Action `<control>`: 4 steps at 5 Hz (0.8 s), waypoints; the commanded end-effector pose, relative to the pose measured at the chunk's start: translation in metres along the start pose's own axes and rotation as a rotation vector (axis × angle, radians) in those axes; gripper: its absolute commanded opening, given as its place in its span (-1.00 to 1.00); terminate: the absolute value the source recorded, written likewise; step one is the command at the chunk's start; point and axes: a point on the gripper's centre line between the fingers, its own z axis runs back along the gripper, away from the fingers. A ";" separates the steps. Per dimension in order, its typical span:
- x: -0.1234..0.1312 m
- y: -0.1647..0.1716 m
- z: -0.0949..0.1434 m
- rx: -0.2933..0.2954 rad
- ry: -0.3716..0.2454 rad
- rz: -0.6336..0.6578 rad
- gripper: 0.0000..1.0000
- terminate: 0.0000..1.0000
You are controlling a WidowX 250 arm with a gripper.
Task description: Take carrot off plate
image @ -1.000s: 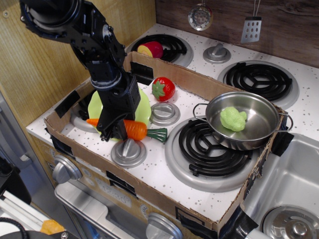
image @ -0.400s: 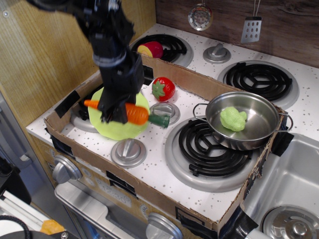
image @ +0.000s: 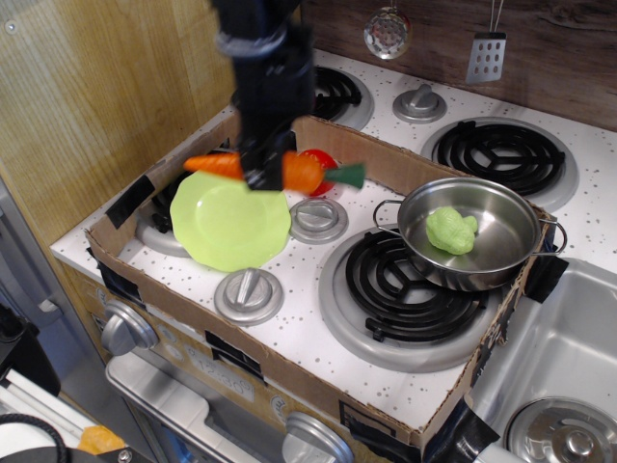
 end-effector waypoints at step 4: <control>0.022 0.040 -0.013 -0.100 -0.013 0.882 -1.00 -1.00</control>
